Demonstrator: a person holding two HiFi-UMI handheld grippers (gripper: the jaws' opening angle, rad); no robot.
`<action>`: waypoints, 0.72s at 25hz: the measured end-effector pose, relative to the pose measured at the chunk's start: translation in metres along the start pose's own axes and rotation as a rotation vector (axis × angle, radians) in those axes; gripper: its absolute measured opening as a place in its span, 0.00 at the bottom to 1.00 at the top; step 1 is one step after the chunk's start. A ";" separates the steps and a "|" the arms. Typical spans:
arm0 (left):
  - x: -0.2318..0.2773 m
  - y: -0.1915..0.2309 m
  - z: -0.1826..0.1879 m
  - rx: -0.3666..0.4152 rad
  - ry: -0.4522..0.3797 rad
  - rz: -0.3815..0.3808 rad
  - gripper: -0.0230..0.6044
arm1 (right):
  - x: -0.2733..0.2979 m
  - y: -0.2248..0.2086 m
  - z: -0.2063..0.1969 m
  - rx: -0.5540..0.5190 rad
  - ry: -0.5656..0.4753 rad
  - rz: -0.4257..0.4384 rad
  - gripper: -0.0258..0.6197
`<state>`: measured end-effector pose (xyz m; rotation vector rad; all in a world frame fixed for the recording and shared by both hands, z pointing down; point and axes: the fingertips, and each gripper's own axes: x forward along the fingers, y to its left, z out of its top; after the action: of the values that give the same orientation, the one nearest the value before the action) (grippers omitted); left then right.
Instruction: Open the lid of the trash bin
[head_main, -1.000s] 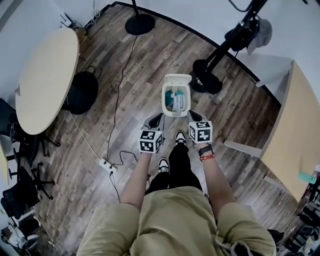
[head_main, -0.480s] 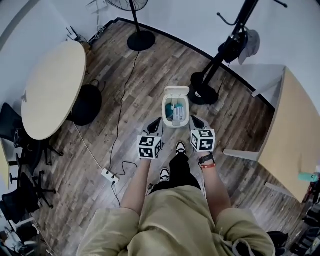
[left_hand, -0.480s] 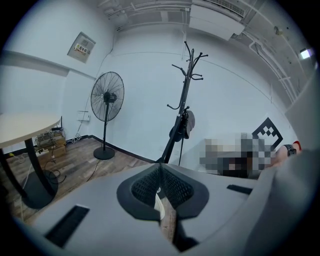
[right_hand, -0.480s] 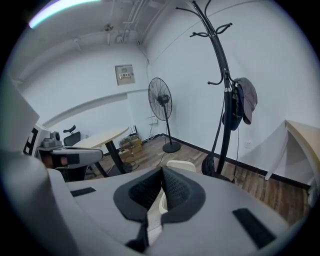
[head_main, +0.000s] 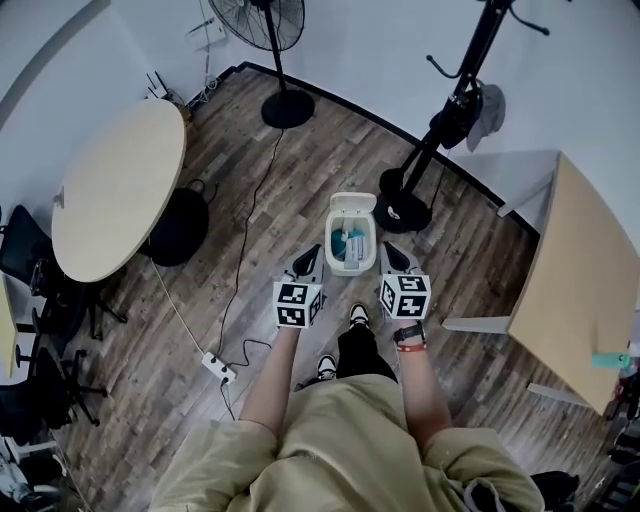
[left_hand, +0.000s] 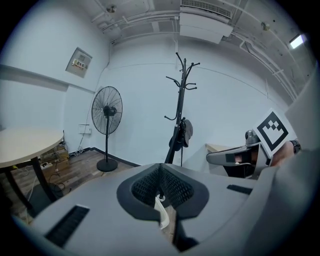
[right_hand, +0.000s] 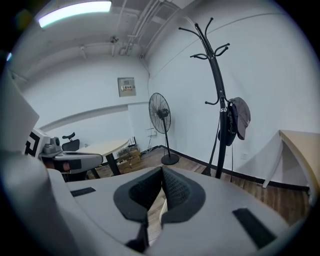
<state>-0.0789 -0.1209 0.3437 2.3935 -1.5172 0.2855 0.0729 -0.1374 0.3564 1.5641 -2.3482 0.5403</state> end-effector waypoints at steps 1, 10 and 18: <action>-0.004 0.000 0.004 0.003 -0.008 0.004 0.07 | -0.005 0.001 0.004 -0.001 -0.012 -0.003 0.06; -0.050 -0.013 0.054 0.032 -0.113 0.006 0.07 | -0.050 0.021 0.040 -0.031 -0.110 -0.015 0.06; -0.089 -0.021 0.085 0.063 -0.187 -0.004 0.07 | -0.086 0.043 0.070 -0.054 -0.198 -0.026 0.06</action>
<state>-0.0966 -0.0665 0.2322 2.5334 -1.6048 0.1130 0.0648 -0.0830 0.2515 1.6903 -2.4577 0.3269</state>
